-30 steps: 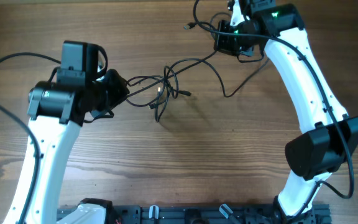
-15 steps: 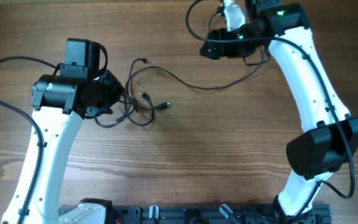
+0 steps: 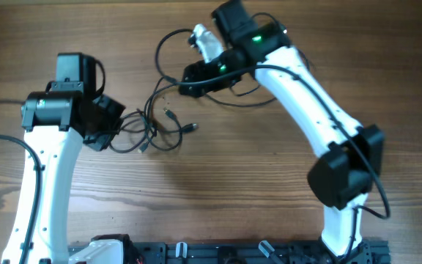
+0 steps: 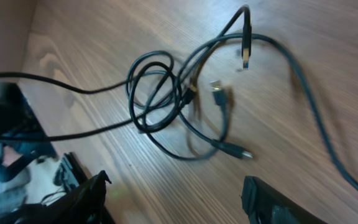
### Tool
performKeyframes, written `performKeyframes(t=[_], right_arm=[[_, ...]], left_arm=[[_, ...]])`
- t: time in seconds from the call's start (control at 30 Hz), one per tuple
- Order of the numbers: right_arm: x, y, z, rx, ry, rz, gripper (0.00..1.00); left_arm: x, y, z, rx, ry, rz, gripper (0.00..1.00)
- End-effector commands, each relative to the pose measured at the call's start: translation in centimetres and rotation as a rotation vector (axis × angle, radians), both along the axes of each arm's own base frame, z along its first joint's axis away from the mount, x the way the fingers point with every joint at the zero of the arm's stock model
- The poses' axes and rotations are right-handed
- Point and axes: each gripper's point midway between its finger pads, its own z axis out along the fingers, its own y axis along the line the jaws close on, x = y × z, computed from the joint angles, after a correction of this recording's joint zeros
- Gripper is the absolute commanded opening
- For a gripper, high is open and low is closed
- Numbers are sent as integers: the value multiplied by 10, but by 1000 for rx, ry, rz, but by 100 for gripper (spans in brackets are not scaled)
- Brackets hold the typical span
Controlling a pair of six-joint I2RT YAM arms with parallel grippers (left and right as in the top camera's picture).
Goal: Untangle cables
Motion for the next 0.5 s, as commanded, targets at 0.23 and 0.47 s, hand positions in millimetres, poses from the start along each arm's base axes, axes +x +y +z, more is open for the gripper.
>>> performKeyframes(t=[0.23,0.47], right_arm=[[-42,85,-55,25,151,58,60],[-55,112,-89,0,219,23,55]], left_arm=[[-42,10,-92,-56,184,117,4],[-43,14,-92,-43,184,124,4]])
